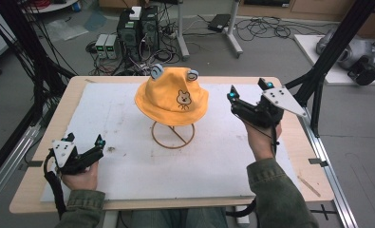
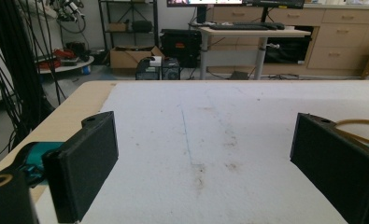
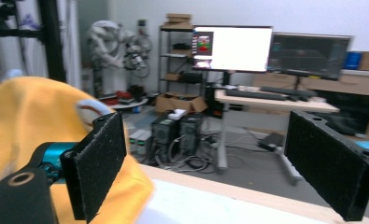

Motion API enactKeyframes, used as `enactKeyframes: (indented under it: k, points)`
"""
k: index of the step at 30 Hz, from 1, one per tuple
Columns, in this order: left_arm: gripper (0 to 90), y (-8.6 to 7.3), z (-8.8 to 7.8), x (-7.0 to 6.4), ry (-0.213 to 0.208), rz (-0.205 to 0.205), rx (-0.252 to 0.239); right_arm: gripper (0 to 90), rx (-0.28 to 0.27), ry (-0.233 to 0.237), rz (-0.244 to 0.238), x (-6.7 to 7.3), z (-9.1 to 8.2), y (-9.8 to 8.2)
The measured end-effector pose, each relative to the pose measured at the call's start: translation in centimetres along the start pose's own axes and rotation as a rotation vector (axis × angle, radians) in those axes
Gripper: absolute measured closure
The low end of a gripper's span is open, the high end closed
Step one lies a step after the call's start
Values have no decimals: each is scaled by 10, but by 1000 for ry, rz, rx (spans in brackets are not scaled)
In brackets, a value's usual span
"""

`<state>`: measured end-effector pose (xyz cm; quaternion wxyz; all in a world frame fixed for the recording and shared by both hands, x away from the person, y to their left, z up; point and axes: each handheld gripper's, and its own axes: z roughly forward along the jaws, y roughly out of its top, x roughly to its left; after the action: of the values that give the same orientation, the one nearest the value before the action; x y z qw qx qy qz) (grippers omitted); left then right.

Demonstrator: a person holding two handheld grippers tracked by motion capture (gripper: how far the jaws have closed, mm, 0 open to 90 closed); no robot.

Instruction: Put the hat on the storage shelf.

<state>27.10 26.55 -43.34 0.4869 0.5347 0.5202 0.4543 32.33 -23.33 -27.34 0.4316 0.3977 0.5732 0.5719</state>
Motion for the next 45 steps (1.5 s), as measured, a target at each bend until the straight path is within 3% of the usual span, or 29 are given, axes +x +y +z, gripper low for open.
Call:
enactKeyframes:
  k: [6, 12, 22, 33, 35, 36, 45]
  points:
    - [80, 1, 1, -1, 3, -8, -4, 125, 14, -62, 18, -16, -16, -22]
    - [80, 0, 1, -1, 4, -9, -2, 126, 21, -89, 19, -18, -23, -42]
    - [79, 0, 1, 0, 7, -11, -1, 126, 65, -136, 82, -27, -32, -96]
    - [80, -1, 0, -2, 6, -12, 4, 125, 118, -178, 65, -31, -40, -138]
    - [79, -1, 0, -2, 6, -17, 4, 124, 147, -178, 48, -31, -38, -140]
    - [79, -1, 0, -2, 6, -17, 4, 124, 132, -176, 29, -31, -38, -139]
    - [80, -2, 0, -1, 7, -19, 4, 124, 131, -165, 50, -28, -37, -139]
